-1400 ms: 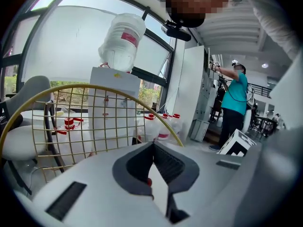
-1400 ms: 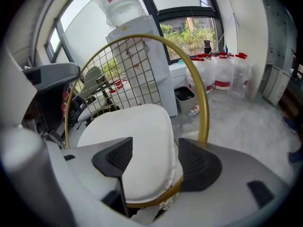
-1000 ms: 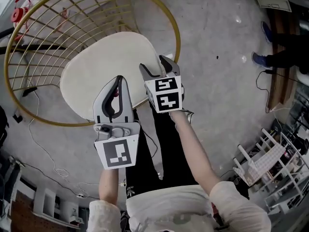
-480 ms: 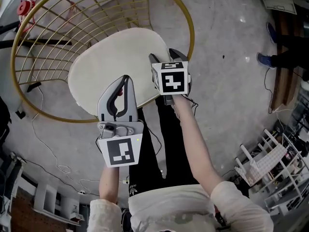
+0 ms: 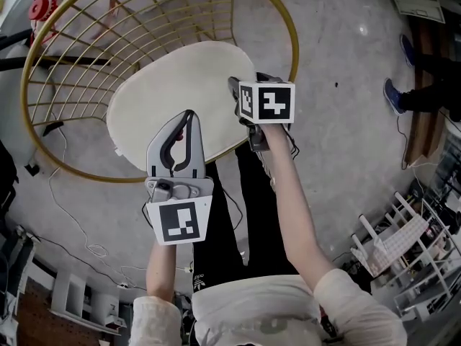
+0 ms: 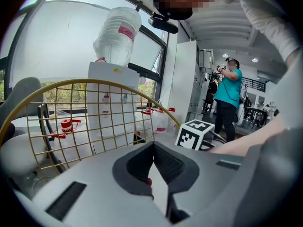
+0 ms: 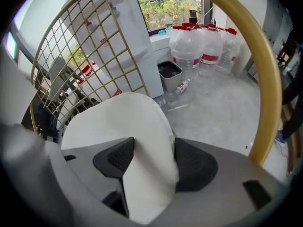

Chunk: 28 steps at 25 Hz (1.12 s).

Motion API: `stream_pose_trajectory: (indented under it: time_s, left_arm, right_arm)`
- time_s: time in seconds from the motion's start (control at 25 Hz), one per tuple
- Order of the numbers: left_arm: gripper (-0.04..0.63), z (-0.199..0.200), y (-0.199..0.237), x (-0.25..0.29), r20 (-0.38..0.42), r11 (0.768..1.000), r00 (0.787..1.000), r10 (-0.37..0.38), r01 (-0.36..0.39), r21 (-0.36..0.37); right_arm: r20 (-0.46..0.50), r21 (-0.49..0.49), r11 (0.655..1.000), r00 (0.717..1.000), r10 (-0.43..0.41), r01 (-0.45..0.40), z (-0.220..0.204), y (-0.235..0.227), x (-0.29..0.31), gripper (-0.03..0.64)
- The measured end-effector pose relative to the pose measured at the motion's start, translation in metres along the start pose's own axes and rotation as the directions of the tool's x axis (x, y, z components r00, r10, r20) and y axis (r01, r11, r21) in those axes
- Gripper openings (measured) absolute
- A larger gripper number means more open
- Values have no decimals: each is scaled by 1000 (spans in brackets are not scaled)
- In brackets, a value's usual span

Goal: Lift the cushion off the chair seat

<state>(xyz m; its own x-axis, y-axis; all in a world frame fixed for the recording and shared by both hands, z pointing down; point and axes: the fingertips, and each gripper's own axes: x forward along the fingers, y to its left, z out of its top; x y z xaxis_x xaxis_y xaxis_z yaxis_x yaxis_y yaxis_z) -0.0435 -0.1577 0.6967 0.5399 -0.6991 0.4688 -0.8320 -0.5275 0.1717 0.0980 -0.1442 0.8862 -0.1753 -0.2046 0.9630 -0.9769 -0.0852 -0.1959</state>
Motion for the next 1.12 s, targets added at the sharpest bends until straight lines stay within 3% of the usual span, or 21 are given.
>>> stream_pose_trajectory:
  time_s: [0.32,0.68,0.8,1.12]
  left_arm:
    - [13,-4,4,6,-2,999,1000,9,-9,-33]
    - [14,-3,5,12,0,999,1000,10,-10,-37]
    - [14,-3,5,13,0,999,1000,10,-10,-41]
    - [13,-3,-4,13,-1,1000,1000,-2,2,-30]
  right_arm:
    - [-26,36,998,998,56,-55,-1,3,3,264]
    - [85,-8,998,994,67,-66,6,6,-7,234]
    - [137,-20,997,988,78,-76,7,6,-15,209]
    - [165,-51,994,981,102,-95,6,13,-34,113]
